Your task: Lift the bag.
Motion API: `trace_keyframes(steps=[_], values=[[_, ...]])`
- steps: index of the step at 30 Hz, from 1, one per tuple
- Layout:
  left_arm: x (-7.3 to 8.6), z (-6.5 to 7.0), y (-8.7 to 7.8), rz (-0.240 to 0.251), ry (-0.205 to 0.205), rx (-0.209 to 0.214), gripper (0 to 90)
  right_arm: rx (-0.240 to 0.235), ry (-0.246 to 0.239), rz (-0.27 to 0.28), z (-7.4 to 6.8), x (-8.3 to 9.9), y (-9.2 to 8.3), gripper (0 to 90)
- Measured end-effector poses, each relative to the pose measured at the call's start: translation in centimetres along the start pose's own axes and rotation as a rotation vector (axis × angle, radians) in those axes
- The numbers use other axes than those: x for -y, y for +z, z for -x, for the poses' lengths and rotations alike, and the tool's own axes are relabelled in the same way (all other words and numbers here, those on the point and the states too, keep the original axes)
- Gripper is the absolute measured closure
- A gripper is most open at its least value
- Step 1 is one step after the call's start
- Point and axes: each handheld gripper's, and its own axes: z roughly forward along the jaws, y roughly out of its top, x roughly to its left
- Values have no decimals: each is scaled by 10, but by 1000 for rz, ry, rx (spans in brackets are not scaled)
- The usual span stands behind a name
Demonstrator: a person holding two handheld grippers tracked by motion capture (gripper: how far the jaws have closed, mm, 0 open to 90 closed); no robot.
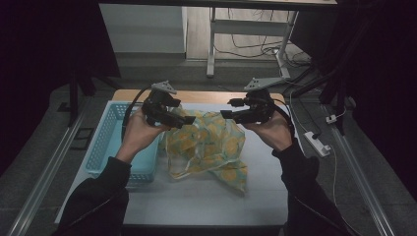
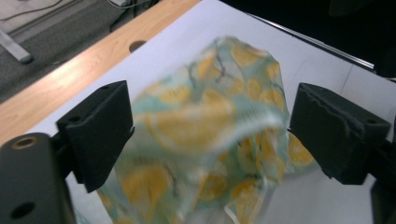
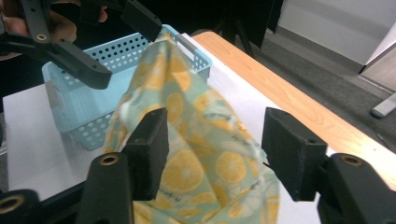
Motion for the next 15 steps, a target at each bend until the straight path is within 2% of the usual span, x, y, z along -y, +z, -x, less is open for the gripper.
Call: trace_keyframes(steps=[4, 8, 15], values=[[15, 0, -1, -2, -25, -3, 97, 0, 10, 2, -2, 10, 2, 347], [29, 1, -2, -4, -32, -12, 67, 5, 25, 0, -3, 20, 3, 299], [52, 3, -6, 22, -60, 15, 20, 7, 51, -3, -4, 39, 5, 181]])
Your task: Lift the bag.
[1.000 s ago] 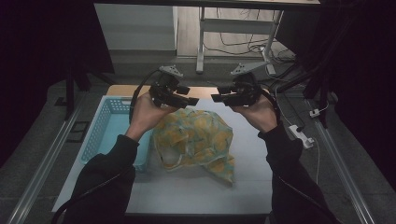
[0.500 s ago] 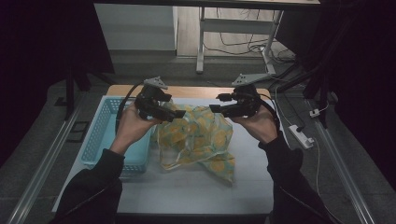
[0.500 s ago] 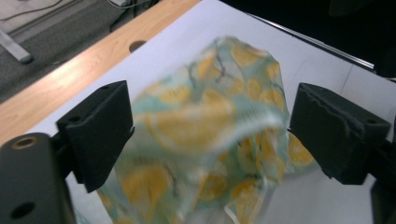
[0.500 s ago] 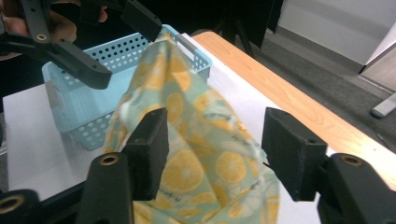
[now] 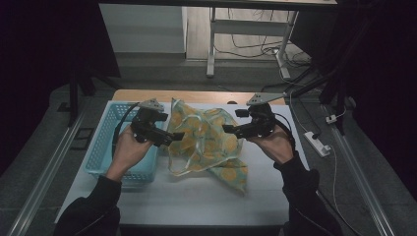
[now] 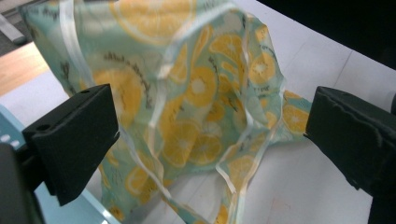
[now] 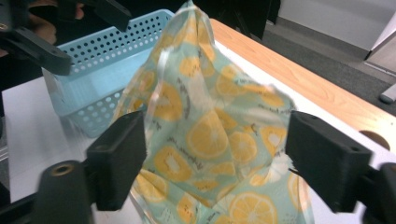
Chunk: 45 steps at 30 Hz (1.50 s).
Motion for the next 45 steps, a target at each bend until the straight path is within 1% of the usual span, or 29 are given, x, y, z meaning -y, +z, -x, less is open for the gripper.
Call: trace_keyframes(steps=[2, 3, 5, 6, 8, 11, 13, 16, 20, 23, 28, 32, 34, 36, 37, 43, 45], values=[[8, 0, -1, 4, -5, 6, 16, -1, 8, 5, 0, 5, 1, 157], [12, 0, -1, 3, 0, 5, 15, -3, 13, 7, 1, 8, 2, 148], [19, 2, -1, 7, 5, -4, 11, 6, 16, 10, 1, 14, 4, 129], [22, 2, -1, 10, 6, 2, 11, 14, 19, 15, 0, 17, 5, 111], [31, 2, 0, 9, -9, 20, 3, 23, 23, 17, 0, 23, 6, 95], [43, 3, 2, -1, -12, 13, 0, 27, 32, 22, -1, 33, 8, 73], [50, 3, 3, -7, -19, 8, 0, 30, 22, 12, -2, 38, 9, 67], [60, 4, 3, -5, -28, 2, 0, 26, 23, -6, -2, 48, 12, 37], [72, 6, 2, 1, -39, 1, 0, 38, 35, -11, -2, 61, 14, 22], [82, 8, -2, 12, -50, -6, 0, 61, 32, -20, -3, 69, 15, 13], [100, 10, -9, 19, -72, -22, 0, 84, 33, -21, -6, 79, 11, 6], [114, 13, -16, 19, -89, -32, 0, 77, 44, -21, -10, 88, 4, 0], [119, 15, -20, 18, -93, -38, 0, 73, 53, -16, -12, 92, 0, 0], [125, 18, -24, 29, -104, -26, 0, 77, 62, -10, -13, 96, -4, 0], [128, 19, -26, 34, -110, -26, 0, 76, 66, -6, -14, 98, -6, 0], [144, 28, -36, 43, -124, -38, 0, 95, 72, -8, -21, 109, -15, 0], [151, 30, -40, 52, -135, -48, 0, 102, 77, -12, -23, 114, -18, 0]])
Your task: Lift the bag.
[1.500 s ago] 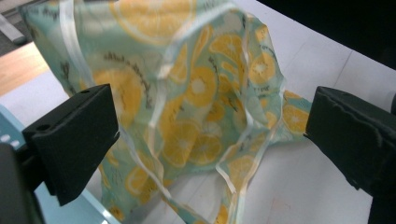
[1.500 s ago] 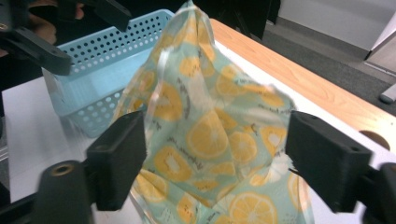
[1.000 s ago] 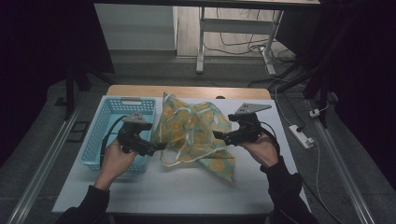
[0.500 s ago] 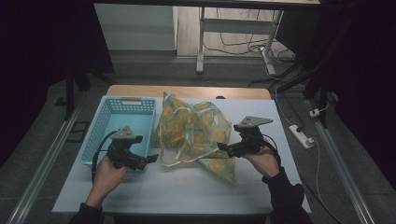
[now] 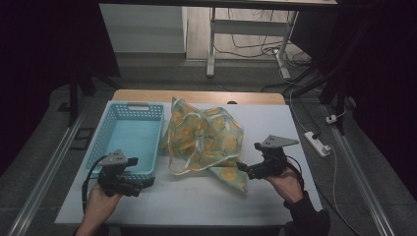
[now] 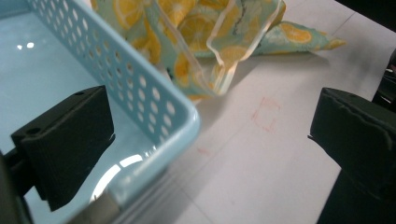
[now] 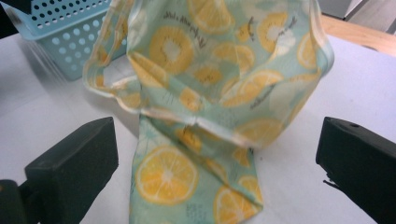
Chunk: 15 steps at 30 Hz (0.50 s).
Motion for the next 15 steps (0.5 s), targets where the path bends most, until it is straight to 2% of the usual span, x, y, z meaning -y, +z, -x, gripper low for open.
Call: trace_keyframes(steps=[6, 9, 12, 15], values=[[18, -1, -11, 13, -36, -15, 0, 14, 22, -4, -3, 16, -10, 0], [25, 1, -16, 34, -39, -23, 0, 32, 29, -7, -3, 24, -15, 0], [31, 4, -22, 27, -35, -49, 0, 45, 38, -7, -3, 32, -20, 0], [38, 4, -27, 27, -50, -51, 0, 64, 41, -15, -2, 41, -25, 0]])
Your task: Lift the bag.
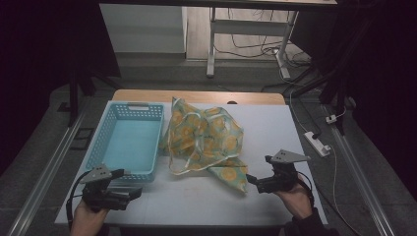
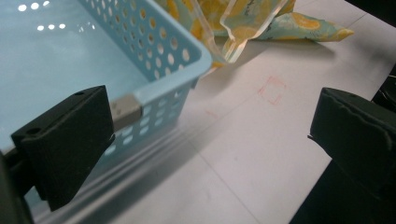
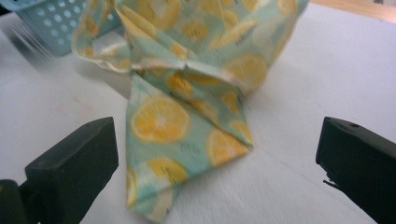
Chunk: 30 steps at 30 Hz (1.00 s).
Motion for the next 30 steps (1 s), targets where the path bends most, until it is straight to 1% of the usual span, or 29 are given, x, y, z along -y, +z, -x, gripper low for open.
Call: trace_keyframes(steps=[3, 9, 12, 16, 22, 26, 28, 30], values=[[8, -2, -4, -6, -13, -17, 0, 12, 13, -5, 1, 8, -6, 0], [20, -6, -9, -7, -43, -36, 0, 43, 38, -13, 5, 25, -16, 0], [26, -8, -10, -22, -46, -61, 0, 55, 50, -25, 6, 34, -20, 0], [34, -11, -11, -45, -62, -78, 0, 65, 70, -47, 9, 45, -23, 0], [42, -15, -13, -81, -70, -120, 0, 80, 84, -90, 9, 59, -27, 0], [44, -17, -15, -90, -87, -127, 0, 95, 86, -132, 8, 67, -27, 0], [45, -18, -15, -108, -90, -129, 0, 103, 91, -126, 8, 68, -30, 13], [45, -18, -15, -110, -94, -125, 0, 105, 98, -136, 8, 68, -30, 18]])
